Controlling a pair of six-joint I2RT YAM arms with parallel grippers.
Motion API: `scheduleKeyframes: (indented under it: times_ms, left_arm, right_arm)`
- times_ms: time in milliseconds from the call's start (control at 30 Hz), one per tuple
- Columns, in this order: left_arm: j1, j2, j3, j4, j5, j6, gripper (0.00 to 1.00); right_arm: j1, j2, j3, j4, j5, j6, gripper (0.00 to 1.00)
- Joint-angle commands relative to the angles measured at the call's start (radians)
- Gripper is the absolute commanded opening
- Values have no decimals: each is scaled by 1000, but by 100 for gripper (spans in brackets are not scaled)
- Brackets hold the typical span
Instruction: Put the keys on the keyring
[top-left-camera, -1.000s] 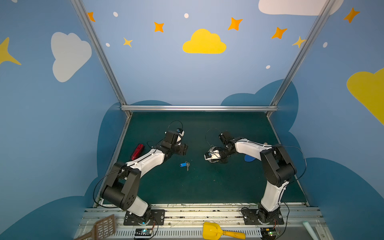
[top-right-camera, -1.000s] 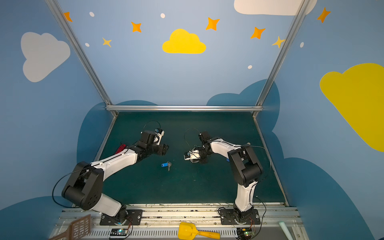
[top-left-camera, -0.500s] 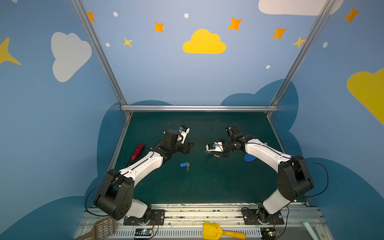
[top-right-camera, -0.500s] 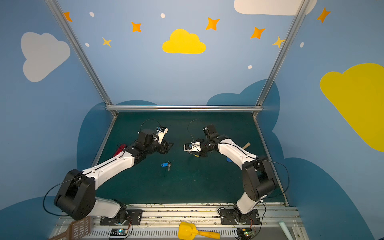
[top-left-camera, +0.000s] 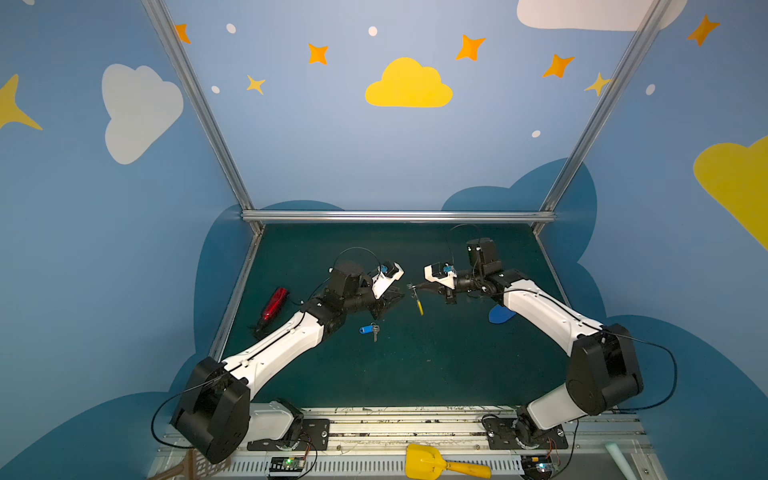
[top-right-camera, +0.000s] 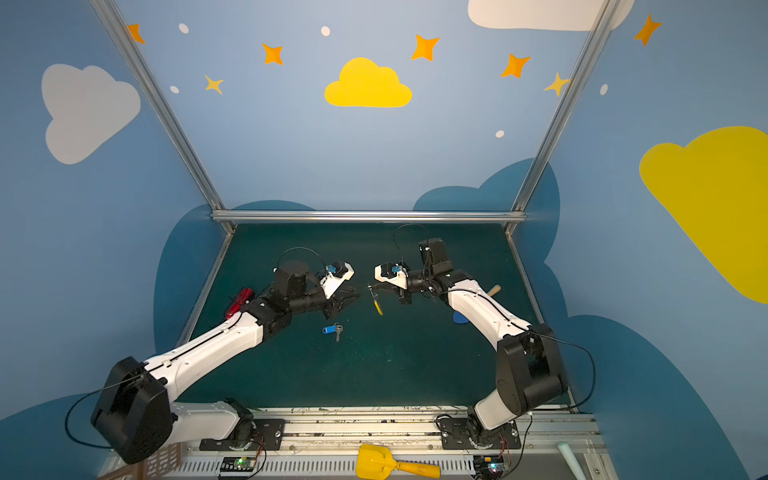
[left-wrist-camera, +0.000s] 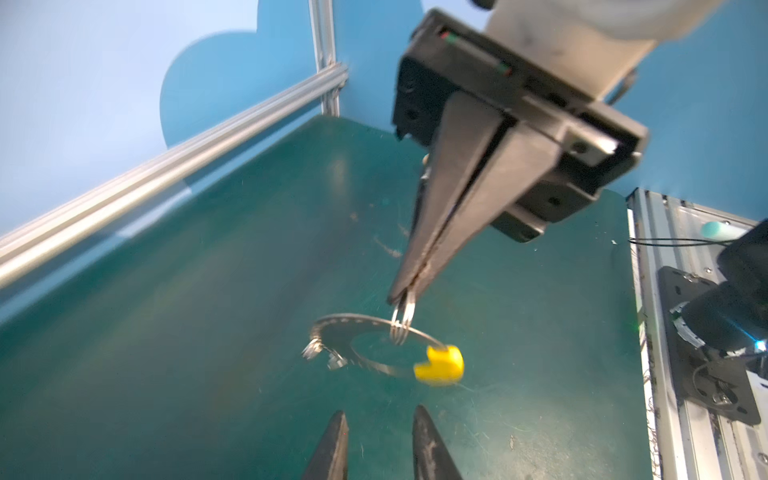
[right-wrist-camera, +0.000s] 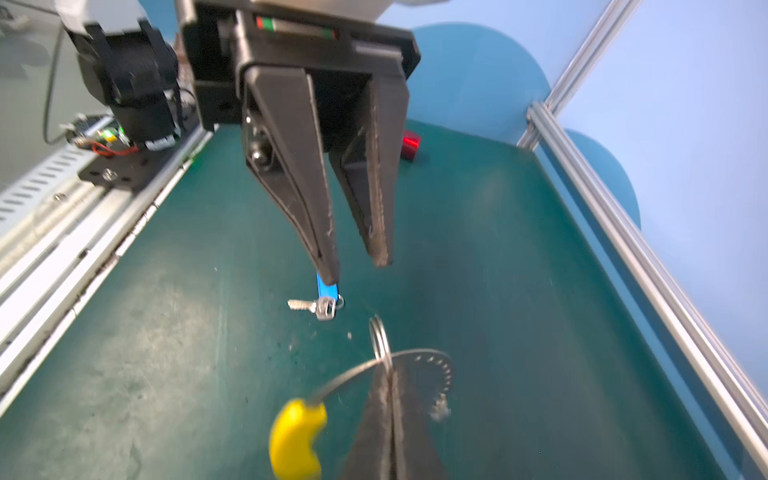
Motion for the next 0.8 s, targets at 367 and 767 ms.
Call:
scheduleKeyframes:
  times_ms: [367,767]
  left_arm:
    - [-19,-54,-23,65,11,87,24]
    - [-38,-68,9,49,6,129,23]
  right_arm:
    - [-12,-37,-16,135,-167,192,0]
    - [-7,-24,-28,180,-205,216,0]
